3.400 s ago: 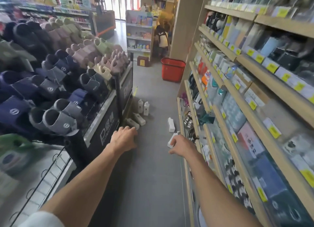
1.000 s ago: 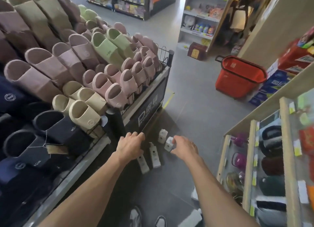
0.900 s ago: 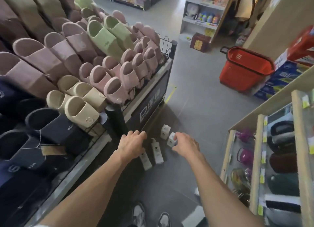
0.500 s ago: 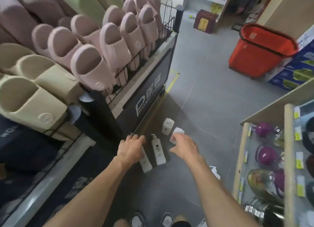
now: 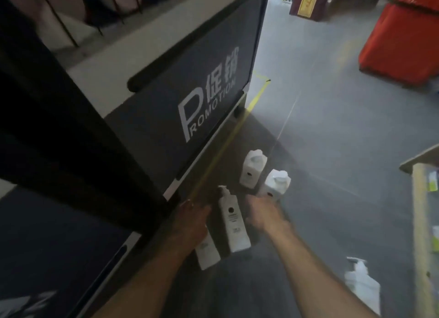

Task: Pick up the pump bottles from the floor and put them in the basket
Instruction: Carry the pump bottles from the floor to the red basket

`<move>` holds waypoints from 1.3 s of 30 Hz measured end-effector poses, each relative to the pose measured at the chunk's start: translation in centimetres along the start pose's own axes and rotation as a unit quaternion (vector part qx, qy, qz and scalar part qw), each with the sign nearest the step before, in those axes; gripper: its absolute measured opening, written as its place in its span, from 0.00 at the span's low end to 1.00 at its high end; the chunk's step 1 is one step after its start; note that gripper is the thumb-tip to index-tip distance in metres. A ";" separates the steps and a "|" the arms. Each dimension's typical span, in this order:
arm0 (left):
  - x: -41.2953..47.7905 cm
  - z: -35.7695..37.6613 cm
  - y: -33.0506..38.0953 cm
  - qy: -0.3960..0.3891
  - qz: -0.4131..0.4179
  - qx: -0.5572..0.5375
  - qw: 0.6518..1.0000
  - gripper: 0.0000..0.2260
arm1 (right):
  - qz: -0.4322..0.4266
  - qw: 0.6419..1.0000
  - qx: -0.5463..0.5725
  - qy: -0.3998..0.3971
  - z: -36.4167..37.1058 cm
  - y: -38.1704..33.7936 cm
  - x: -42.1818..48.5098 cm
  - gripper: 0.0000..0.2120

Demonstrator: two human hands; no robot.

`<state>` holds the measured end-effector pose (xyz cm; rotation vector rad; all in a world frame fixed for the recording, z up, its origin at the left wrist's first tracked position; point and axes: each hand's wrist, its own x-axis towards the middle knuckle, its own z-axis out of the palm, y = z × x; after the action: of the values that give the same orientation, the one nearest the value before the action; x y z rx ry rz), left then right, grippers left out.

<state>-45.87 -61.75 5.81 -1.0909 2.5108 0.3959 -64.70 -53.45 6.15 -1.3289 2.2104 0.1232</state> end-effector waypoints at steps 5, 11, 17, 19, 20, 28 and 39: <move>4.9 7.6 -1.7 0.007 -0.048 -0.012 0.999 0.19 | -0.002 1.000 -0.010 -0.003 6.2 0.8 6.1 0.21; 8.2 15.7 -2.9 -0.009 -0.164 -0.130 0.978 0.31 | 0.006 1.000 0.012 0.002 12.4 0.8 10.4 0.25; 10.0 20.0 -3.2 0.065 -0.273 -0.325 0.903 0.44 | 0.051 0.996 0.061 0.031 16.5 0.1 12.2 0.35; 10.8 20.7 -2.9 0.090 -0.296 -0.384 0.870 0.47 | 0.058 0.995 0.072 0.038 17.3 0.1 12.7 0.35; 11.2 20.9 -2.7 0.095 -0.306 -0.405 0.857 0.49 | 0.063 0.994 0.082 0.039 17.6 0.1 12.9 0.37; 13.0 22.7 -1.7 0.111 -0.321 -0.426 0.838 0.58 | 0.094 0.982 0.152 0.065 20.2 -0.3 14.0 0.50; 13.9 23.6 -1.0 0.047 -0.276 -0.386 0.879 0.52 | 0.166 0.962 0.205 0.063 21.9 -0.2 13.9 0.49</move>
<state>-48.59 -61.94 -21.41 -2.0750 1.9700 1.2414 -60.56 -56.92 -19.25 -0.7547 2.3815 -0.2903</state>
